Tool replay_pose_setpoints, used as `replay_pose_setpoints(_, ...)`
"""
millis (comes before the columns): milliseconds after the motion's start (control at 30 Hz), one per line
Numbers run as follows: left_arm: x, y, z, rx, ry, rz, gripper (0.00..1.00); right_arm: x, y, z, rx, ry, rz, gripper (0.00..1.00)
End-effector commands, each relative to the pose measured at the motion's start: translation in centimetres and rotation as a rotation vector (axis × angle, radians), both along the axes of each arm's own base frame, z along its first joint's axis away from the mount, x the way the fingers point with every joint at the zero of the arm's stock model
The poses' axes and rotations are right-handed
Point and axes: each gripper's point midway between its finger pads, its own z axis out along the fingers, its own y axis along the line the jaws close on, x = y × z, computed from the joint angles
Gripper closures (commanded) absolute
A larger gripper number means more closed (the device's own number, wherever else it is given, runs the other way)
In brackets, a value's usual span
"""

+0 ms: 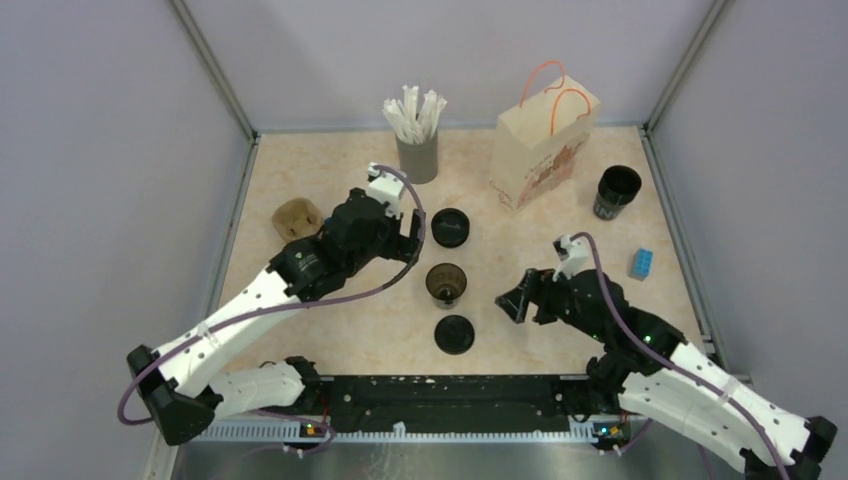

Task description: Pack the takeout coffee

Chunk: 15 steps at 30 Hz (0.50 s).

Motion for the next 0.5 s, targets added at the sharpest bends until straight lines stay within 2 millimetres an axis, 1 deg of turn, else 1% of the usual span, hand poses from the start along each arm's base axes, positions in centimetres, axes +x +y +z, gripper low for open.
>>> replay_pose_setpoints(0, 0.1, 0.0, 0.4, -0.139, -0.029, -0.008, 0.01, 0.2, 2.7, -1.6, -0.001, 0.014, 0.065, 0.17)
replay_pose_setpoints(100, -0.7, 1.1, -0.5, -0.167, -0.031, 0.01, 0.01, -0.2, 4.3, -3.5, -0.066, 0.017, 0.1, 0.12)
replay_pose_setpoints(133, -1.0, 1.4, -0.4, -0.191, -0.055, 0.011, 0.01, -0.4, 5.1, -3.7, -0.084, 0.008, 0.113, 0.11)
replay_pose_setpoints(167, -1.4, 1.9, -0.4, -0.216, -0.082, 0.011, 0.01, -0.5, 5.7, -4.5, -0.123, 0.01, 0.122, 0.1)
replay_pose_setpoints(333, -3.6, 3.7, 0.3, -0.324, -0.196, -0.007, 0.01, -1.1, 8.0, -6.9, -0.288, -0.021, 0.15, 0.09)
replay_pose_setpoints(467, -4.3, 5.1, -0.4, -0.315, -0.202, 0.016, 0.01, -1.5, 10.2, -8.3, -0.349, -0.032, 0.187, 0.06)
